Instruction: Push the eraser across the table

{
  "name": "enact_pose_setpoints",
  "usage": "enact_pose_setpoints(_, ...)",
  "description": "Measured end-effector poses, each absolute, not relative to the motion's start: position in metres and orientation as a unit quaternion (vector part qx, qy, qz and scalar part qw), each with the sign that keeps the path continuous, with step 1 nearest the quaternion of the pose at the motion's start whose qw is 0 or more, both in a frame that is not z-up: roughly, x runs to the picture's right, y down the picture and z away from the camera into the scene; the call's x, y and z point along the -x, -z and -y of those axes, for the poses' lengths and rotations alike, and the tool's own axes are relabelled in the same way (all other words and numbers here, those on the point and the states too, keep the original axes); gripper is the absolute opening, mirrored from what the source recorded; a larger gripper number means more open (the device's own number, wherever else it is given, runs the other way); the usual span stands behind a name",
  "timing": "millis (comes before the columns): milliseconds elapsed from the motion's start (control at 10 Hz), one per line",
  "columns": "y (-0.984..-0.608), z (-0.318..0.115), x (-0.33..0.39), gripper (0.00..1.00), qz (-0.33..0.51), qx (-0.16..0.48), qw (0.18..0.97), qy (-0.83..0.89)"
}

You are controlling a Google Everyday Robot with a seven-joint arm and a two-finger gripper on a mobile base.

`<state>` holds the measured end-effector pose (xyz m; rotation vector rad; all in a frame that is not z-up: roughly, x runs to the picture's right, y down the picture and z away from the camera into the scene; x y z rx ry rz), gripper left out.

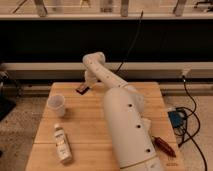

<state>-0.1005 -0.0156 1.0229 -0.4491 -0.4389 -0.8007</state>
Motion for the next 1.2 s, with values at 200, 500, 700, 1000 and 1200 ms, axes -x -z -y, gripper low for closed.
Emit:
enact_pose_setpoints(200, -1.025, 0.015, 0.108, 0.04, 0.218, 0.214, 0.870, 0.388)
enact_pose_setpoints(500, -1.025, 0.012, 0.120, 0.04, 0.229, 0.214, 0.863, 0.396)
enact_pose_setpoints(700, -1.025, 0.011, 0.125, 0.04, 0.233, 0.214, 0.860, 0.400)
enact_pose_setpoints(1000, -1.022, 0.006, 0.135, 0.11, 0.250, 0.210, 0.853, 0.408)
enact_pose_setpoints(1200, -1.011, -0.002, 0.138, 0.03, 0.245, 0.211, 0.847, 0.421)
